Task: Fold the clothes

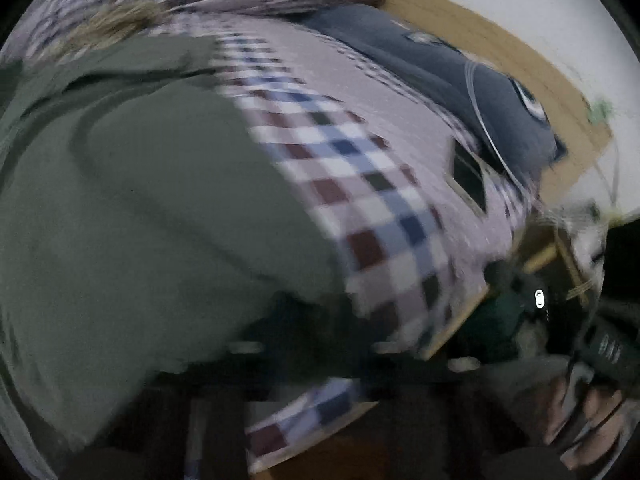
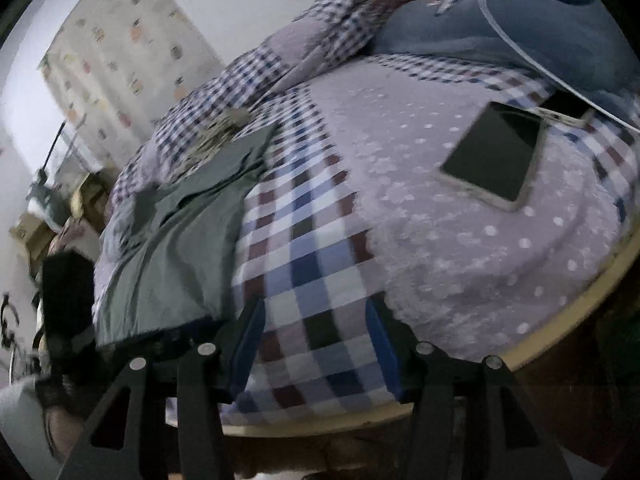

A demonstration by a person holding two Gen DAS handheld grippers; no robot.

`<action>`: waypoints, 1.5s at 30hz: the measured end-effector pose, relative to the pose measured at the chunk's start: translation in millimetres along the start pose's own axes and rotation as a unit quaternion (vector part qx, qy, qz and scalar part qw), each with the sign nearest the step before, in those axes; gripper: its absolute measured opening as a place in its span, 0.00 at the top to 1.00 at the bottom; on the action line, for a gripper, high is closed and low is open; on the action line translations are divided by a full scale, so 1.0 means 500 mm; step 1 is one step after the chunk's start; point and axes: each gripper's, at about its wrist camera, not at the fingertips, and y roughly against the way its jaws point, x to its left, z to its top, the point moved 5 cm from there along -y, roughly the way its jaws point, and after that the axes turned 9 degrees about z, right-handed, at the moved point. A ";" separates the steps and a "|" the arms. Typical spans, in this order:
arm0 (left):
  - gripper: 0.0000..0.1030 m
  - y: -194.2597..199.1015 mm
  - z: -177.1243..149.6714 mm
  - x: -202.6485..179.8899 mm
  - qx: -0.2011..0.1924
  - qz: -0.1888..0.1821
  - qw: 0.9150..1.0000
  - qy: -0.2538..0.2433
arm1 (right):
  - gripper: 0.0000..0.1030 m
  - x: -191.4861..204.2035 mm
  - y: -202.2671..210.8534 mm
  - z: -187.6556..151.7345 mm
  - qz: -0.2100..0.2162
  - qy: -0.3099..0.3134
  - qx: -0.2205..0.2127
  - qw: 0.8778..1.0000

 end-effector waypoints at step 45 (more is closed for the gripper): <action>0.32 0.421 -0.079 0.588 -0.228 0.042 0.925 0.300 | 0.42 0.315 -0.214 -0.089 0.016 0.261 0.090 0.961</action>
